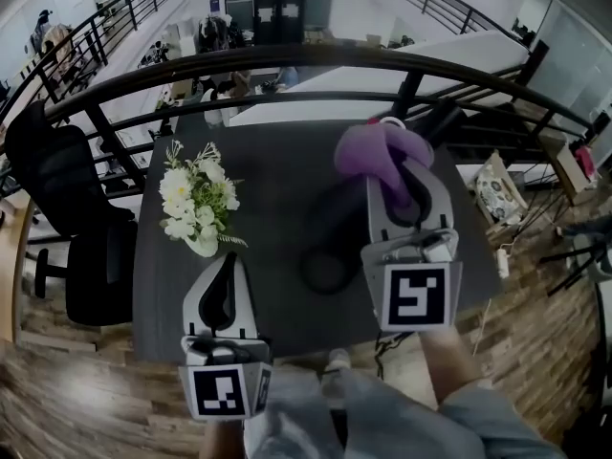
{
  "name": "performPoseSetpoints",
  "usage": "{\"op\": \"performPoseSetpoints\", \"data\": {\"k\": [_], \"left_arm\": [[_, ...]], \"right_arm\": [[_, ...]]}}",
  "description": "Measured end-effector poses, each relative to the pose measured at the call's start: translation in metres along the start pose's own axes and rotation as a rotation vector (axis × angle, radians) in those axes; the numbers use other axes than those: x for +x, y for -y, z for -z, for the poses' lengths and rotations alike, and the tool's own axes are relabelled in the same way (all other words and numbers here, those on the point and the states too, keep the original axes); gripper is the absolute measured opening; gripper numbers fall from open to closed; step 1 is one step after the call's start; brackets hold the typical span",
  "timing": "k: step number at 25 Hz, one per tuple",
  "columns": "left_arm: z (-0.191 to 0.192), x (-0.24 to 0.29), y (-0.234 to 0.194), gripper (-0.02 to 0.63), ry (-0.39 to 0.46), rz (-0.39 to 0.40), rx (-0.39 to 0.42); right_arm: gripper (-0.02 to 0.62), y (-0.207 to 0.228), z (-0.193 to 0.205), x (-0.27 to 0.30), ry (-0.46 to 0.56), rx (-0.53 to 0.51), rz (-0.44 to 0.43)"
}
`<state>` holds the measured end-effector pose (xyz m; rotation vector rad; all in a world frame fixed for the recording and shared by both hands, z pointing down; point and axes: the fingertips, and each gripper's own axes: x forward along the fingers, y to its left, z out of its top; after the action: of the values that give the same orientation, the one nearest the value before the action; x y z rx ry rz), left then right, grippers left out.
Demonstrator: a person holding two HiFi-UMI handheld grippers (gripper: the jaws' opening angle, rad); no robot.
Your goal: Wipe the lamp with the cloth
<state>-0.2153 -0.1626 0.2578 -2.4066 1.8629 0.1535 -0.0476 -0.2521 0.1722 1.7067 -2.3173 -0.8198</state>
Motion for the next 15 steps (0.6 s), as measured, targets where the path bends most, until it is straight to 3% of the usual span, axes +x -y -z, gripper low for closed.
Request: {"op": "performPoseSetpoints", "data": {"k": [15], "left_arm": [[0.002,-0.003,-0.004,0.005,-0.008,-0.014,0.001]], "right_arm": [[0.052,-0.091,0.044,-0.009,-0.144,0.042,-0.225]]}}
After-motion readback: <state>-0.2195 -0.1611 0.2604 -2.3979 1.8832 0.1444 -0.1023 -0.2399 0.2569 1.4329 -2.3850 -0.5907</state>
